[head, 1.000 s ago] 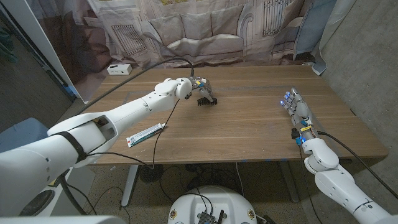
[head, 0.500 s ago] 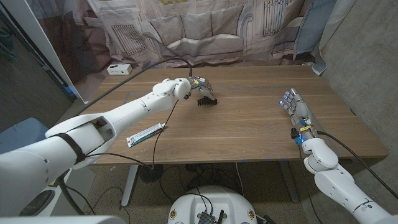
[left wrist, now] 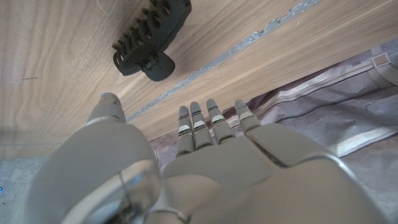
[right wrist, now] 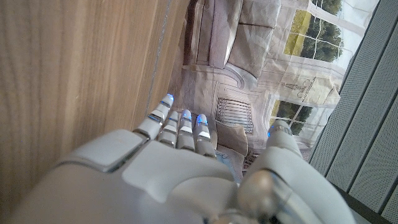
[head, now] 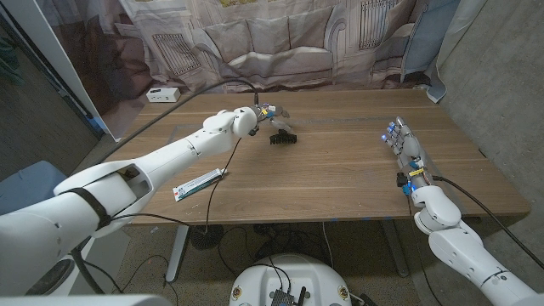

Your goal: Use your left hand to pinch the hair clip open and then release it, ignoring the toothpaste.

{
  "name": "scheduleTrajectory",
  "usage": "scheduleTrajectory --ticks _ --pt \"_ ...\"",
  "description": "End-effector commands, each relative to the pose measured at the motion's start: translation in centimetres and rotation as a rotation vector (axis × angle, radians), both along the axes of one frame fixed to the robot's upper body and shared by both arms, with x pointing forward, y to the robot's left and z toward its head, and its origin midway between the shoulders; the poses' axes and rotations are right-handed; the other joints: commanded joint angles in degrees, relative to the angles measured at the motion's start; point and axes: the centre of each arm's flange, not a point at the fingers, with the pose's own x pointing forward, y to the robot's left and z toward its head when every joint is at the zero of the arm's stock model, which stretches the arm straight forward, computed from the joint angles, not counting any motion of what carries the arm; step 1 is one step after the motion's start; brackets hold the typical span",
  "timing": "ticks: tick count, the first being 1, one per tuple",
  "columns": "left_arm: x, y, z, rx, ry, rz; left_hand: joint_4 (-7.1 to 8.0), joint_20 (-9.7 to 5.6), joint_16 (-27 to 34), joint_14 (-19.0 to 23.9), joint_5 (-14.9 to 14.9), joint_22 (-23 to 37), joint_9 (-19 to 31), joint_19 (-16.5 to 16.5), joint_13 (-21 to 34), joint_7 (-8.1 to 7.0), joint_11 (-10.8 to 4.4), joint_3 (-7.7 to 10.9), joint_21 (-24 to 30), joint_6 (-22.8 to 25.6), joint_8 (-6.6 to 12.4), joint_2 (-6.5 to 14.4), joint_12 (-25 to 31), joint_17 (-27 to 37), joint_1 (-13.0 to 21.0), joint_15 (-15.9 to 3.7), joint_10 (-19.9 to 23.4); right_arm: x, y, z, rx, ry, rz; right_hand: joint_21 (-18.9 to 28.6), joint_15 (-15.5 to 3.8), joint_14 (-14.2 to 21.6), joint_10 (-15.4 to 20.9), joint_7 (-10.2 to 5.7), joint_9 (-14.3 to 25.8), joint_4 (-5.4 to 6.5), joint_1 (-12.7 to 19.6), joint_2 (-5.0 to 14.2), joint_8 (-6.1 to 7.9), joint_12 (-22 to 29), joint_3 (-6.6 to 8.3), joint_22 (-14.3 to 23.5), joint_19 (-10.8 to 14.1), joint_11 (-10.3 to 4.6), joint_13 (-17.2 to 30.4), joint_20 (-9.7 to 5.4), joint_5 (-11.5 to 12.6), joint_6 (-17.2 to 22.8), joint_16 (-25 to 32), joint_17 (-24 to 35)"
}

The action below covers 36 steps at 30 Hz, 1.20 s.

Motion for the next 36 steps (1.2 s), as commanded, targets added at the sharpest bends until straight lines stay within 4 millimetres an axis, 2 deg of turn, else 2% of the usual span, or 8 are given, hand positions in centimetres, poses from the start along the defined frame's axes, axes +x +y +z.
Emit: scheduleTrajectory --ticks 1,5,8,10,11,16,21,36 --pt "-3.3 1.6 -0.8 -0.113 -0.129 -0.022 0.14 0.07 -0.2 -0.9 0.1 0.1 0.0 -0.5 -0.1 0.59 -0.01 0.05 0.2 -1.0 -0.16 0.0 0.3 0.1 -0.5 0.05 -0.5 0.8 0.6 1.8 -0.027 -0.038 0.002 -0.1 -0.01 0.3 0.5 -0.08 0.2 -0.03 0.3 -0.11 0.13 0.1 -0.15 0.2 0.1 -0.06 0.2 0.04 0.0 0.6 0.2 0.3" --pt "-4.5 2.6 -0.9 -0.194 -0.138 -0.044 0.13 0.06 -0.2 -1.1 0.1 0.1 0.0 -0.5 -0.2 0.7 0.06 0.06 0.3 -1.2 -0.08 0.1 0.3 0.1 -0.5 -0.09 -0.7 0.9 1.0 2.2 -0.034 -0.045 0.002 -0.1 -0.1 0.3 0.6 -0.05 0.2 -0.03 0.3 -0.12 0.19 0.1 -0.16 0.2 0.2 0.04 0.2 0.0 0.0 0.8 0.2 0.3" --pt "-5.3 3.5 -1.2 -0.251 -0.143 -0.067 0.11 0.04 -0.2 -1.2 0.1 0.1 0.0 -0.5 -0.2 0.89 0.36 0.07 0.3 -1.4 0.0 0.1 0.3 0.1 -0.6 -0.06 -0.9 1.0 1.4 2.3 -0.045 -0.046 0.008 0.0 -0.22 0.6 1.1 -0.17 0.4 0.04 0.3 -0.05 1.59 0.3 -0.24 0.2 0.4 0.04 0.2 -0.3 0.0 4.7 0.2 0.3" --pt "-5.8 4.2 -1.4 -0.295 -0.149 -0.078 0.1 0.03 -0.1 -1.2 0.1 0.1 -0.1 -0.5 -0.3 1.03 0.57 0.08 0.3 -1.4 0.06 0.1 0.4 0.0 -0.6 -0.05 -0.8 1.1 1.7 2.3 -0.048 -0.044 0.018 0.0 -0.48 0.8 1.4 -0.28 0.4 0.05 0.3 -0.02 1.84 0.4 -0.25 0.2 0.6 0.16 0.2 -0.42 0.0 5.4 0.3 0.3" --pt "-6.0 4.5 -1.5 -0.318 -0.147 -0.086 0.08 0.0 -0.1 -1.2 0.1 0.1 -0.1 -0.4 -0.3 1.55 0.65 0.09 0.4 -1.3 0.22 0.2 0.5 0.0 -0.7 -0.1 -0.8 1.0 1.9 2.3 -0.053 -0.046 0.022 0.0 -0.49 0.8 1.4 -0.33 0.5 0.05 0.3 -0.02 1.89 0.4 -0.25 0.2 0.6 0.19 0.2 -0.44 0.0 5.6 0.3 0.3" --pt "-6.9 6.0 -2.2 -0.447 -0.108 -0.147 -0.03 -0.02 0.1 -1.1 0.1 0.1 -0.1 -0.2 -0.6 2.81 1.93 0.12 0.5 -1.0 0.56 0.3 0.8 0.0 -0.8 -0.05 -0.6 0.7 2.4 2.3 -0.101 -0.056 0.028 0.2 -0.65 1.0 1.5 -0.35 0.5 0.0 0.3 -0.21 1.09 0.4 -0.36 0.2 1.1 0.14 0.2 -0.89 0.0 4.0 0.3 0.3" --pt "-7.4 7.1 -3.3 -0.581 -0.056 -0.241 -0.05 0.0 0.1 -1.2 0.0 0.1 -0.1 -0.4 -0.8 3.17 2.76 0.13 0.5 -1.1 0.62 0.3 0.8 -0.1 -1.0 0.49 -0.8 0.4 2.5 2.4 -0.117 -0.073 0.029 0.7 -1.97 1.9 1.8 -0.18 0.5 -0.31 0.8 -0.31 0.7 0.4 -0.26 0.1 3.1 -0.12 0.2 -2.55 0.1 3.4 0.6 0.1" --pt "-10.0 10.7 -4.1 -0.818 0.02 -0.351 0.26 -0.31 0.1 -1.9 -0.2 0.1 -0.2 0.0 -1.3 3.98 3.91 0.14 0.8 -1.6 0.59 0.9 0.8 0.0 -1.9 1.65 -1.6 2.2 2.1 3.8 -0.134 -0.084 0.082 0.7 -2.11 2.3 1.9 0.09 0.5 -0.63 1.5 -0.36 0.61 0.4 -0.08 0.0 3.7 -0.04 0.2 -2.67 0.2 3.4 0.6 0.0"
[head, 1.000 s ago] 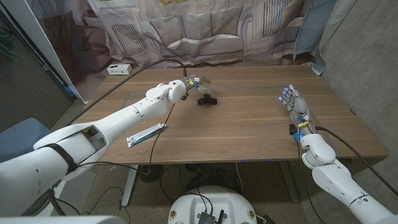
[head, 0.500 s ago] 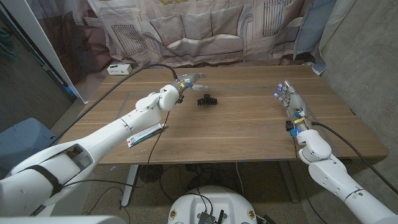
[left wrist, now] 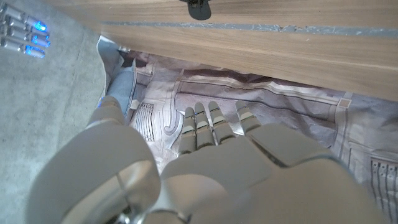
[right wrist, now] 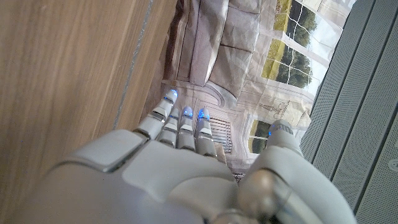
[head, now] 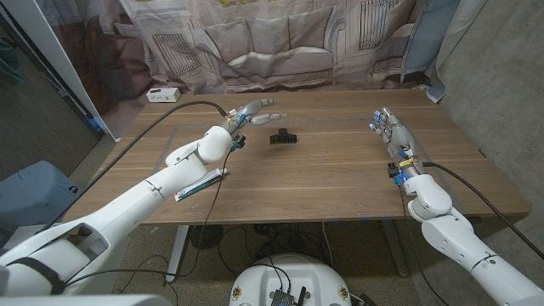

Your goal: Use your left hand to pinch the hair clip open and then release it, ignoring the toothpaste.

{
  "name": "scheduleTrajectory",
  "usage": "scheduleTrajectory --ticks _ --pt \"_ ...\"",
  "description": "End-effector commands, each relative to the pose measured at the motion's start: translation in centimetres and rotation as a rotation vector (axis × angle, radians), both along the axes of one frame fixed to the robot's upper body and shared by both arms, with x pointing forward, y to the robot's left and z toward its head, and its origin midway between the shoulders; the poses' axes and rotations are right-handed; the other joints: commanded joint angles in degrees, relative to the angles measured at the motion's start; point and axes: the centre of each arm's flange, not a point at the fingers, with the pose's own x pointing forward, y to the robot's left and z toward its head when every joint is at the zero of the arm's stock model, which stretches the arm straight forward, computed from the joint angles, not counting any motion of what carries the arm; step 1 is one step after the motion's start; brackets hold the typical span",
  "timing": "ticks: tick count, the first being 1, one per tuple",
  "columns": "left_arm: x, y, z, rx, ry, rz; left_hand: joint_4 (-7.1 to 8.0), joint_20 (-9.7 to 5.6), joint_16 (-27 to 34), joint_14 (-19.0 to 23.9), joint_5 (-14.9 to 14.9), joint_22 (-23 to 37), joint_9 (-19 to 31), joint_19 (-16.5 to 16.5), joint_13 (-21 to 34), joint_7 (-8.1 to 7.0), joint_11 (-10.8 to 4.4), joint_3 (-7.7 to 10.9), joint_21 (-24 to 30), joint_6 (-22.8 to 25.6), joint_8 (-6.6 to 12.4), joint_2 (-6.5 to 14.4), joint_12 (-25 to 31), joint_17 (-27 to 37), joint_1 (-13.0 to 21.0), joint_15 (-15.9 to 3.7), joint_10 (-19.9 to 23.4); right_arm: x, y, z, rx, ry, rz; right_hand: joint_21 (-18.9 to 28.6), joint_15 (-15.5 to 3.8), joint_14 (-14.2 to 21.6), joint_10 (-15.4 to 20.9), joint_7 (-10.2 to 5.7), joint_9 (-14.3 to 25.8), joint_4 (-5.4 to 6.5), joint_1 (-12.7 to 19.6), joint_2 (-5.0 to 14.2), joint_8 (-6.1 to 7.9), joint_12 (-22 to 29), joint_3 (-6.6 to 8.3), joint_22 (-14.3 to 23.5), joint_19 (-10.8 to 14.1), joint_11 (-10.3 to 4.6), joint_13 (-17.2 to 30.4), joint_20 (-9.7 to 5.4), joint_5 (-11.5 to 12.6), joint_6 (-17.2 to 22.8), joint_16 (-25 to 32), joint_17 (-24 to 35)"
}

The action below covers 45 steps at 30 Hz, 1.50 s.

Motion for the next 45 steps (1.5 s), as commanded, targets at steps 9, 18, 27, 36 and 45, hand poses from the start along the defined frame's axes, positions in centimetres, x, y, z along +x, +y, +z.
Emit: scheduleTrajectory --ticks 9,18,27,36,45 --pt "-2.0 6.2 -1.3 -0.354 0.119 -0.25 0.57 -0.03 0.2 -0.2 -0.3 0.1 0.0 0.9 -0.3 0.46 1.5 0.08 0.8 -0.4 0.33 0.5 0.5 0.1 -1.3 1.23 -0.3 1.9 -0.3 0.5 -0.02 0.016 0.033 -0.1 0.52 0.1 0.6 -0.1 0.2 -0.37 0.8 -0.24 -0.09 0.4 0.05 0.2 -0.2 0.18 0.2 0.68 0.2 -0.2 0.1 0.1" --pt "-0.7 7.3 -3.3 -0.481 0.245 -0.427 1.44 -0.07 0.0 -1.5 -0.4 0.2 -0.1 1.6 -1.0 -0.42 2.29 -0.53 0.9 -3.6 -0.37 0.7 0.3 0.2 -3.4 1.76 -1.5 2.0 0.3 0.8 -0.032 0.013 0.05 -0.4 0.52 -0.1 0.6 -0.28 0.1 -0.18 0.4 -0.63 -0.3 0.3 -0.27 0.2 -0.8 0.08 0.2 1.06 0.2 -0.5 0.0 0.2" --pt "0.7 7.7 -6.3 -0.676 0.204 -0.524 2.08 -8.29 0.4 -1.7 -0.2 0.1 -0.2 2.9 -2.1 0.3 3.59 -1.41 1.2 -4.4 0.3 0.5 0.6 0.1 -5.9 2.82 -2.3 2.1 1.0 0.6 -0.026 0.011 0.062 -0.4 0.63 -0.3 0.3 -0.28 0.1 -0.05 0.2 -0.78 -0.43 0.2 -0.43 0.2 -0.9 0.17 0.1 0.99 0.2 -0.8 -0.1 0.2" --pt "1.6 8.7 -8.7 -0.75 0.206 -0.527 1.79 -5.16 0.4 -1.5 -0.1 0.0 -0.2 7.0 -2.7 0.08 3.88 -1.52 2.2 -3.6 0.65 0.5 0.8 0.0 -6.3 3.15 -2.3 2.3 1.5 0.1 -0.032 0.028 0.07 -0.5 0.67 -0.4 0.2 -0.15 0.1 0.01 0.1 -0.8 -0.53 0.1 -0.49 0.2 -0.9 0.13 0.1 0.93 0.2 -1.1 -0.2 0.2" --pt "2.2 9.1 -10.2 -0.801 0.243 -0.55 1.45 -7.55 0.6 -0.9 0.0 -0.1 -0.2 8.8 -3.0 2.2 3.9 -1.54 2.4 -3.4 0.66 0.5 1.1 0.0 -6.3 3.15 -1.9 2.0 1.7 -0.3 -0.04 0.038 0.063 -0.5 0.72 -0.5 0.2 0.05 0.1 0.03 0.1 -0.81 -0.53 0.1 -0.52 0.2 -0.9 0.47 0.1 0.89 0.2 -1.1 -0.2 0.2"
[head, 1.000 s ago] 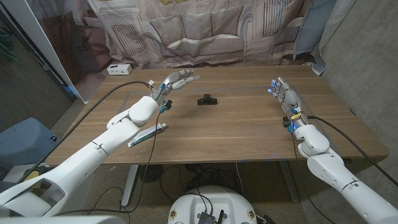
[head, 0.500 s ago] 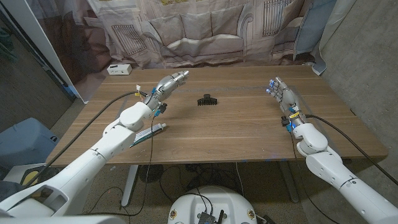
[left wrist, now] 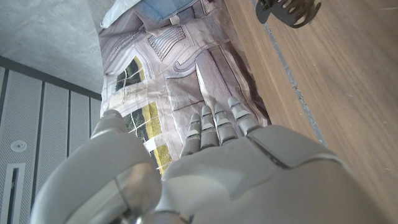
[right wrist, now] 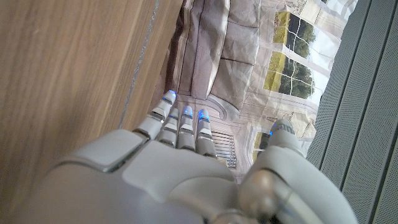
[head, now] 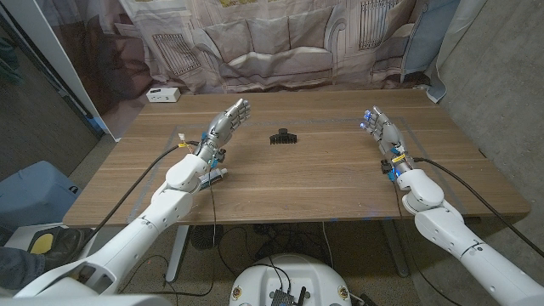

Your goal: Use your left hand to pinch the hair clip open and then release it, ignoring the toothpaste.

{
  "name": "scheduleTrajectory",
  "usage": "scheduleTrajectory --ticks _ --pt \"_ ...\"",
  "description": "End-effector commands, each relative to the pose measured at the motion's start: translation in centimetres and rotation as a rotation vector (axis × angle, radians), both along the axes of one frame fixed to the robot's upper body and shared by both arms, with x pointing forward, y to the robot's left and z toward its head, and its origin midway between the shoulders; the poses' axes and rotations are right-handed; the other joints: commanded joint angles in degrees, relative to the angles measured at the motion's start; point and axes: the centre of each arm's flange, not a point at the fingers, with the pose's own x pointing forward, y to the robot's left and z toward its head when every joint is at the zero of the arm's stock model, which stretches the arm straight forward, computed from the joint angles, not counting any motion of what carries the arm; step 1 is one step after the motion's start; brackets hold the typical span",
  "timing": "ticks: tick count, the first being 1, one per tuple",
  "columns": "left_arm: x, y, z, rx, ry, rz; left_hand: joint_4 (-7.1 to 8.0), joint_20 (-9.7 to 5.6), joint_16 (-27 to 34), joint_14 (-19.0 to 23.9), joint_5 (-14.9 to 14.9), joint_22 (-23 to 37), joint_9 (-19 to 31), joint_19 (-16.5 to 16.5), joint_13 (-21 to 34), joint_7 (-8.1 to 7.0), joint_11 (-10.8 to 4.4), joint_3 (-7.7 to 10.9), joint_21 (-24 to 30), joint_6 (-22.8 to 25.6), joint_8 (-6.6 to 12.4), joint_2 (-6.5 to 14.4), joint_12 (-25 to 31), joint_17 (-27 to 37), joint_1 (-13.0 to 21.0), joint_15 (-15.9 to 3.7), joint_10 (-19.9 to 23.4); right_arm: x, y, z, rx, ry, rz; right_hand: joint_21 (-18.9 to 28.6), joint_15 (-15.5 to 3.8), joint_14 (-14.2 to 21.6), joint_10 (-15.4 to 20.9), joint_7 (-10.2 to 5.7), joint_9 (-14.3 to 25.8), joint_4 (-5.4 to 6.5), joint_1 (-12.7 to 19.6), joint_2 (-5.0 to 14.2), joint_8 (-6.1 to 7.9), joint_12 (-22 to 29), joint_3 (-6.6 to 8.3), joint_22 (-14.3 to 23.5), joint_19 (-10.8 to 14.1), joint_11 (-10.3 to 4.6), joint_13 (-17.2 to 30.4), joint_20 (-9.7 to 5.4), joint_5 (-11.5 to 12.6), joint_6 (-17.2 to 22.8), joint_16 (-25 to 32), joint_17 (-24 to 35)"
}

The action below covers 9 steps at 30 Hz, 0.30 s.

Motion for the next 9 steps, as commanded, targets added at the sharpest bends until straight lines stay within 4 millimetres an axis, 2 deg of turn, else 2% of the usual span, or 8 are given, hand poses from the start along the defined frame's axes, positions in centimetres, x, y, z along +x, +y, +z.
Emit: scheduleTrajectory --ticks 1,5,9 --pt "0.69 0.73 -2.35 -0.086 0.036 -0.03 -0.23 -0.03 0.3 0.3 0.4 0.0 0.0 0.3 0.1 0.6 0.2 -0.03 0.3 0.3 0.22 -0.2 0.3 0.2 -0.1 0.1 0.3 -0.27 0.42 -0.44 -0.008 0.013 -0.004 0.0 -0.04 -0.1 -0.1 0.37 0.1 0.19 0.0 -0.26 -0.06 0.1 -0.2 0.2 0.0 0.15 0.1 -0.05 0.2 -0.2 -0.2 0.2" --pt "0.46 0.67 -2.25 -0.079 0.042 -0.021 -0.29 0.1 0.3 0.3 0.4 0.0 0.0 0.4 0.0 0.88 0.14 0.03 0.2 0.4 0.26 -0.1 0.3 0.2 0.0 0.15 0.4 -0.44 0.54 -0.54 -0.001 0.02 -0.005 -0.1 0.1 -0.1 -0.1 0.42 0.1 0.2 0.0 -0.25 -0.06 0.1 -0.21 0.2 -0.1 0.17 0.1 -0.04 0.2 -0.2 -0.2 0.2" --pt "0.27 0.67 -2.29 -0.068 0.05 -0.002 -0.36 -0.39 0.3 0.5 0.5 0.0 0.0 0.6 0.0 0.97 0.16 0.15 0.2 0.7 0.36 0.2 0.4 0.2 0.0 0.13 0.6 -0.54 0.8 -0.69 -0.004 0.022 -0.004 -0.1 0.15 -0.1 -0.1 0.42 0.1 0.21 0.0 -0.23 -0.04 0.1 -0.22 0.2 -0.1 0.29 0.1 0.0 0.2 -0.1 -0.2 0.2"
